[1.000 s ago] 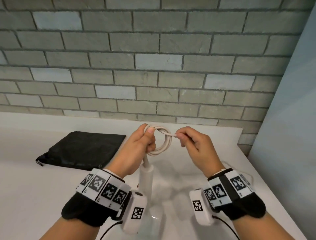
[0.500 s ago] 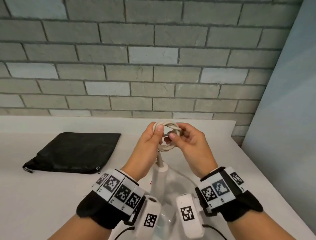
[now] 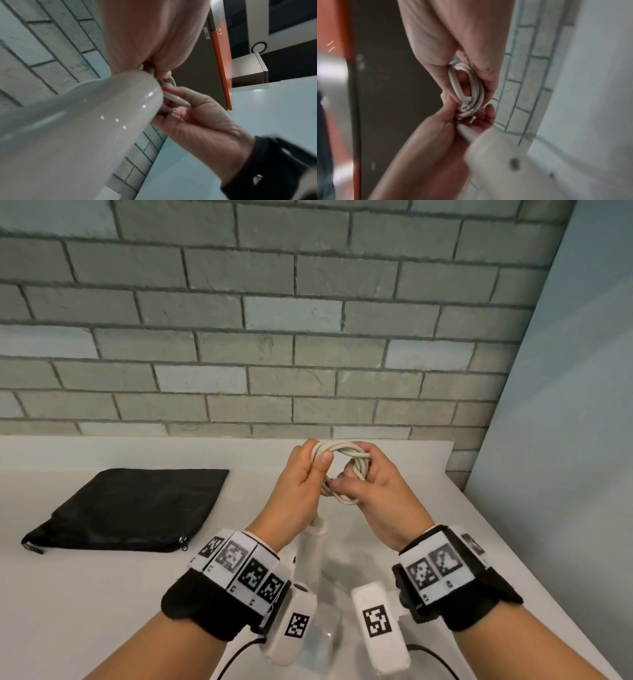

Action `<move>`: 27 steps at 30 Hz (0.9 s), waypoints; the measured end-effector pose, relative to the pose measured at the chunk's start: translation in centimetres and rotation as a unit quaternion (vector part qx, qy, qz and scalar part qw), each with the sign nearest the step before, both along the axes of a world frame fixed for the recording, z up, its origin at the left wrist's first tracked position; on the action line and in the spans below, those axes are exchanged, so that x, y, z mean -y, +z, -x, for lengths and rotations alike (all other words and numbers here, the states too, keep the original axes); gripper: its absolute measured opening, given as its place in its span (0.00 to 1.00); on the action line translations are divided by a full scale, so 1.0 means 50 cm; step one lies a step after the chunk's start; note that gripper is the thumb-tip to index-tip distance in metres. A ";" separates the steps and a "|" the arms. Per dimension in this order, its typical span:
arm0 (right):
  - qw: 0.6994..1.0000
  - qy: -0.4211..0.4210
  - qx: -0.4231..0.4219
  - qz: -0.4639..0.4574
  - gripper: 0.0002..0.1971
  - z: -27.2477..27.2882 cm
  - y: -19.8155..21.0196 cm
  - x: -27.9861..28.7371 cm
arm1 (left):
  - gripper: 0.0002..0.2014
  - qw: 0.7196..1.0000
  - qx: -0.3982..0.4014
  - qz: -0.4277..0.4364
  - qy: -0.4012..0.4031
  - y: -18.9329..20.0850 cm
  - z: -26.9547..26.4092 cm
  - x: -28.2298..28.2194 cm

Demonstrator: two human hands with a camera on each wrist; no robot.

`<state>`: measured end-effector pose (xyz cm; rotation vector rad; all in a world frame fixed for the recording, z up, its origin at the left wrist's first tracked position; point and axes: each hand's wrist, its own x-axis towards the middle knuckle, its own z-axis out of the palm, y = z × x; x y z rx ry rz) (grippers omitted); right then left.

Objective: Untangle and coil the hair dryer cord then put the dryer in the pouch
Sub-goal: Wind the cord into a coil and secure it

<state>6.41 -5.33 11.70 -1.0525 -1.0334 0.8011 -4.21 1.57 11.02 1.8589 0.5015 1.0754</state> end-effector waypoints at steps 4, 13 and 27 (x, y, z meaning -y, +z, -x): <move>0.978 -0.082 0.180 0.063 0.29 -0.028 -0.006 0.005 | 0.07 0.999 -0.001 -0.020 0.042 0.005 -0.001 -0.007; 0.998 0.004 -0.055 0.002 0.12 -0.056 -0.023 0.057 | 0.12 0.996 -0.035 0.027 0.082 -0.004 -0.017 -0.036; 0.985 0.010 0.171 0.022 0.21 -0.153 0.000 0.156 | 0.16 0.986 -0.056 0.052 0.149 0.007 -0.020 -0.062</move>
